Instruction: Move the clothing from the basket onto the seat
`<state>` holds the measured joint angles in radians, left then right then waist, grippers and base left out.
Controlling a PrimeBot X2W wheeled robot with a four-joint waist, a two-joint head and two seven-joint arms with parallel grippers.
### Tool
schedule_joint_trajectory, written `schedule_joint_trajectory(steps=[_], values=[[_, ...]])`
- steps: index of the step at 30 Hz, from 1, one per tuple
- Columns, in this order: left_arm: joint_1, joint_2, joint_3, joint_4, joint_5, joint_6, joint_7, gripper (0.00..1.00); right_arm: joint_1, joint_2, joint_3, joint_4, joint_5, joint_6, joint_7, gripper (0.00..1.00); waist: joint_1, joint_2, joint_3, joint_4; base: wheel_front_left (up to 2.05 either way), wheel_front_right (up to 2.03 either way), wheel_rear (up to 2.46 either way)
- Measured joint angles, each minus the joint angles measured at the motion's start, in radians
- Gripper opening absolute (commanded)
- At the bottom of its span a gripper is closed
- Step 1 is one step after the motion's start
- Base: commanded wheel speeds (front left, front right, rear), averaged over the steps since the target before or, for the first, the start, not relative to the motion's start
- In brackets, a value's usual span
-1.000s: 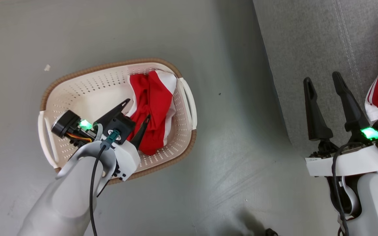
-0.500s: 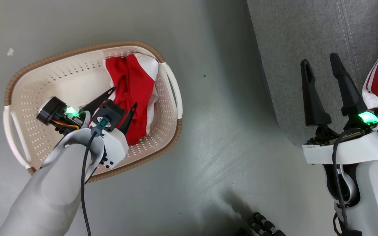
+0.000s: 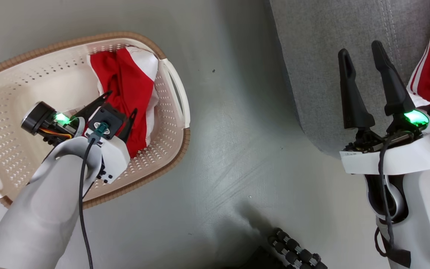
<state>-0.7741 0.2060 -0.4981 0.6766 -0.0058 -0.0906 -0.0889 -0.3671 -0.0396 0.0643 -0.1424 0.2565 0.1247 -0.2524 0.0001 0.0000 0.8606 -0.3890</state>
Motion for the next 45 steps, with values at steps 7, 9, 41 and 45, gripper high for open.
schedule_joint_trajectory(steps=[7, 9, 41, 45], values=[[-0.016, 0.01, 0.008, 0.03, 0.0, 0.0, 0.007, 1.0, -0.012, 0.0, 0.007, -0.001, 0.008, 0.0, -0.003, 1.0, 0.0, 0.0, 0.031, -0.026, 0.0, 0.0, 0.0], [-0.02, 0.01, 0.011, 0.038, 0.0, 0.0, 0.009, 1.0, -0.015, 0.0, 0.012, 0.0, 0.012, 0.0, -0.003, 1.0, 0.0, 0.0, 0.039, -0.032, 0.0, 0.0, 0.0], [-0.133, -0.01, 0.019, 0.113, 0.001, 0.013, 0.008, 0.0, -0.1, 0.0, 0.022, 0.002, 0.012, 0.0, -0.003, 1.0, 0.0, 0.0, 0.108, -0.046, 0.0, 0.0, 0.0], [-0.141, -0.006, 0.026, 0.107, -0.001, 0.013, 0.002, 0.0, -0.118, 0.0, 0.018, 0.004, 0.012, 0.0, -0.003, 1.0, 0.0, 0.0, 0.106, -0.039, 0.0, 0.0, 0.0]])
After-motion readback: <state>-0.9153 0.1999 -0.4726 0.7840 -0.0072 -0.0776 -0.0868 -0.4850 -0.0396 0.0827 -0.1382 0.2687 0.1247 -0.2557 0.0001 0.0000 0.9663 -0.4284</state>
